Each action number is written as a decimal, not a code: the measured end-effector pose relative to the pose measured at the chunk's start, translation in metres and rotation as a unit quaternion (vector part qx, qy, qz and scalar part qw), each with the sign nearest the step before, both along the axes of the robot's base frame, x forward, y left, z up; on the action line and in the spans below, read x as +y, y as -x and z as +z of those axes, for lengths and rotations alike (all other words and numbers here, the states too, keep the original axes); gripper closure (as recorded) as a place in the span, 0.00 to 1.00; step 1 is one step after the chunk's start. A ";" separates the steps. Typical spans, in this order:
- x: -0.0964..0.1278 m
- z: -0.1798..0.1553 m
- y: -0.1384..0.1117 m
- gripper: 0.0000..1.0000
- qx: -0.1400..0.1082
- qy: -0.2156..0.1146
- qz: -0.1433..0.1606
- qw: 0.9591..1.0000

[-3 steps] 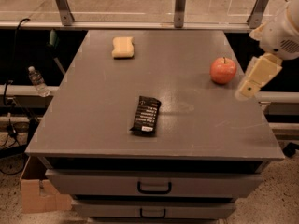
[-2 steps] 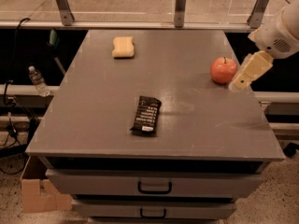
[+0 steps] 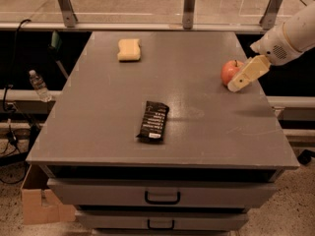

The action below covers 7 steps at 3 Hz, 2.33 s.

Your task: Pick apple

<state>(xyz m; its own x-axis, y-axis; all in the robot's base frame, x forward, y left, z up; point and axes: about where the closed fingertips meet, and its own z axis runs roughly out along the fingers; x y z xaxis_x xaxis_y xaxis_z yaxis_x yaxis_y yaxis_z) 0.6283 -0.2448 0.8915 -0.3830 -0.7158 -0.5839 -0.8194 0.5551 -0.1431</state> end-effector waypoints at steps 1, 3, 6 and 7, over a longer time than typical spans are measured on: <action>-0.004 -0.022 -0.012 0.00 0.014 -0.028 -0.010 0.999; 0.002 -0.046 -0.023 0.41 0.023 -0.088 0.026 0.995; 0.080 0.048 0.027 1.00 -0.015 -0.261 0.198 0.945; 0.090 0.056 0.030 1.00 -0.015 -0.278 0.209 0.937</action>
Offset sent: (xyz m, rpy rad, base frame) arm 0.0258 -0.0032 -0.0534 0.2059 0.0532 0.0588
